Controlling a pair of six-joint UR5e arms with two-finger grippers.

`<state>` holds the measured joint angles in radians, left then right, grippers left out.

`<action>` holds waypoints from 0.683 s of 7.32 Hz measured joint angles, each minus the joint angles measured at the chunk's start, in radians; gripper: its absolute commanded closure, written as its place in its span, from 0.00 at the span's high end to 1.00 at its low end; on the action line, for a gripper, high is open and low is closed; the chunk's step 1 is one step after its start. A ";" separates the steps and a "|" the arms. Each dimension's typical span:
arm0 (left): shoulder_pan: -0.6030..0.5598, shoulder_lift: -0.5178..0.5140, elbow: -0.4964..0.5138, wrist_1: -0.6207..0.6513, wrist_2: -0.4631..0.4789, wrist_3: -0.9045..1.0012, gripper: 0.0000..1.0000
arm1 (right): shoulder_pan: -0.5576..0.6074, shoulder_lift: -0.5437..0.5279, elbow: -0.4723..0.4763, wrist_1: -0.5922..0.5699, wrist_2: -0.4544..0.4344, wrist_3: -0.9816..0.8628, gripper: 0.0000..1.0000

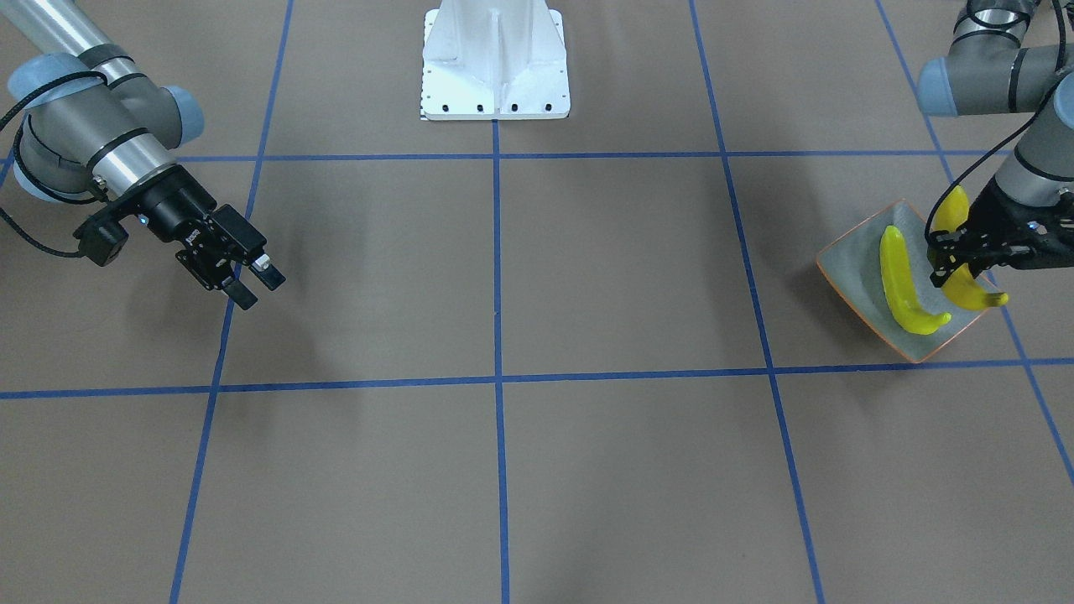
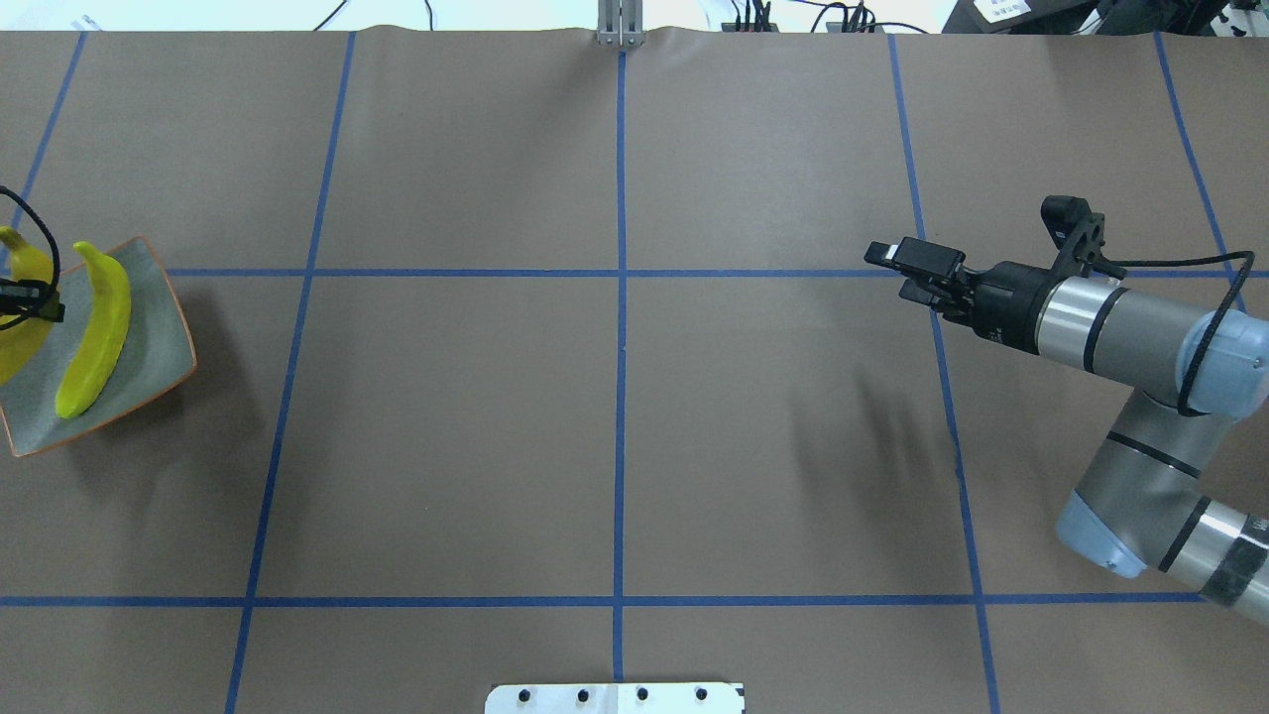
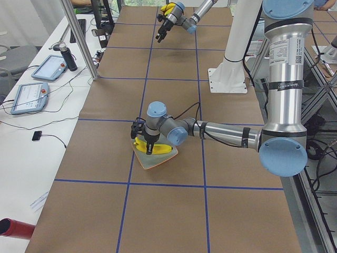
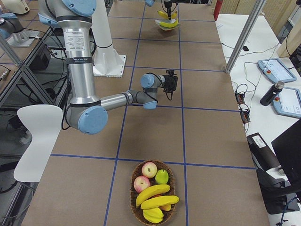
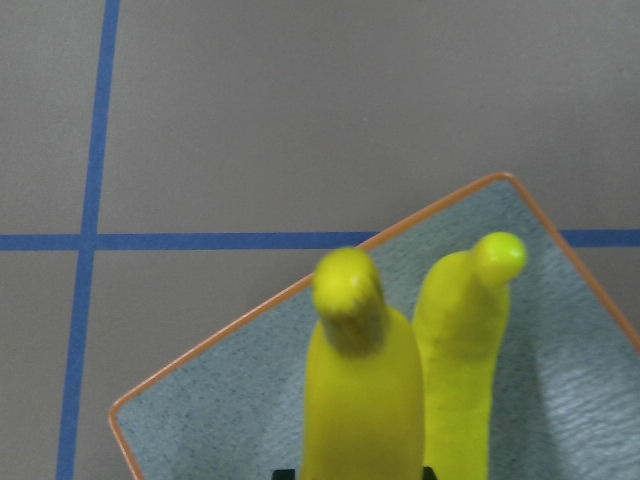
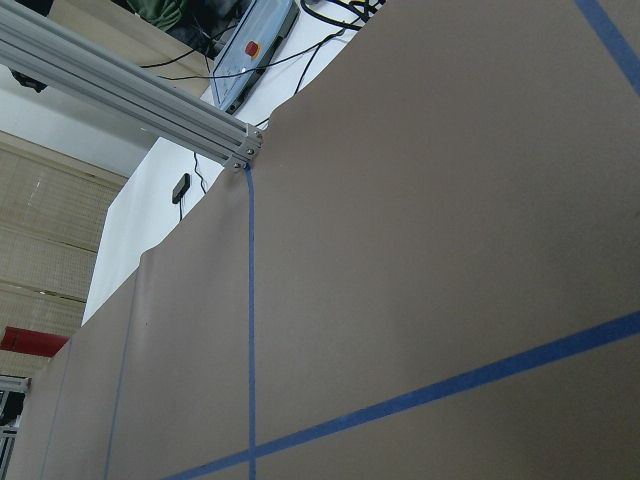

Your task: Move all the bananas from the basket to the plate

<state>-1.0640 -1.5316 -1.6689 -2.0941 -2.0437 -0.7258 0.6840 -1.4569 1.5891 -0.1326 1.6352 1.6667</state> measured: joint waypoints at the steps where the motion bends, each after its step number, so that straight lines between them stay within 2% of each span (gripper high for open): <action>1: 0.000 -0.020 0.024 0.001 0.000 0.004 0.00 | 0.000 0.000 0.001 0.000 0.000 -0.001 1.00; 2: 0.001 -0.032 0.044 0.000 0.001 0.008 0.02 | 0.000 0.000 0.002 0.001 0.000 -0.001 1.00; 3: 0.001 -0.038 0.060 -0.003 0.001 0.011 0.08 | 0.001 0.000 0.002 0.001 0.000 -0.001 1.00; 5: 0.002 -0.050 0.083 -0.005 0.000 0.012 0.05 | 0.002 0.000 0.005 0.004 0.000 -0.001 1.00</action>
<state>-1.0618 -1.5816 -1.5862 -2.0996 -2.0438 -0.7139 0.6865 -1.4565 1.5937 -0.1285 1.6355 1.6659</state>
